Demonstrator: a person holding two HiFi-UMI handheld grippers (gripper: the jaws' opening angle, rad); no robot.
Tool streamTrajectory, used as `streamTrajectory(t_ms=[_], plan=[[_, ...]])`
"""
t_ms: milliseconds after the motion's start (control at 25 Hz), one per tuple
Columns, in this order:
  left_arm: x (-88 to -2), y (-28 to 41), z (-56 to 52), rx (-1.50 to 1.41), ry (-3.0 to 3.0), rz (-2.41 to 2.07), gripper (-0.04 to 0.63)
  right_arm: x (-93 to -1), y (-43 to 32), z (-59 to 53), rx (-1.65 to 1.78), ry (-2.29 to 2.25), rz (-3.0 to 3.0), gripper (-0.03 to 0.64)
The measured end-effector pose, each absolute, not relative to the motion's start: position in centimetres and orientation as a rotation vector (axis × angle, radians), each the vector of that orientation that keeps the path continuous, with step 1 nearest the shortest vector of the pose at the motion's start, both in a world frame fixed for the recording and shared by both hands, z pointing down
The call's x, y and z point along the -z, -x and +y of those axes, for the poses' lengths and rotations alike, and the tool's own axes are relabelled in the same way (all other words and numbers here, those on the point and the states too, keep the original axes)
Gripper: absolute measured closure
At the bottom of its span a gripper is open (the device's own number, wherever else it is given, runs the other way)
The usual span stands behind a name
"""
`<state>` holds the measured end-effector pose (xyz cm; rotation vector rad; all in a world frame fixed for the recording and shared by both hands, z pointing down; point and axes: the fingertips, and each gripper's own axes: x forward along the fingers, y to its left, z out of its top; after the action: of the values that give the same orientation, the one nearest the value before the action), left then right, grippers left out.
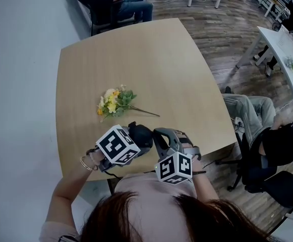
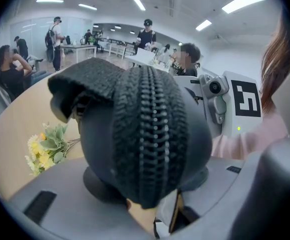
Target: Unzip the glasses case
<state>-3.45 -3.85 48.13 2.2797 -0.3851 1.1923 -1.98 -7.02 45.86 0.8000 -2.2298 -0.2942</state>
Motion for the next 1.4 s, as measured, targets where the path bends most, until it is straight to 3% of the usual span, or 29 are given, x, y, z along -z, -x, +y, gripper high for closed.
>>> streamTrajectory(t_ms=[1400], plan=[[-51.7, 4.8, -1.5, -1.473, -2.135, -0.158, 0.360, -45.4, 3.0, -6.6, 0.367, -0.749, -2.240, 0.597]])
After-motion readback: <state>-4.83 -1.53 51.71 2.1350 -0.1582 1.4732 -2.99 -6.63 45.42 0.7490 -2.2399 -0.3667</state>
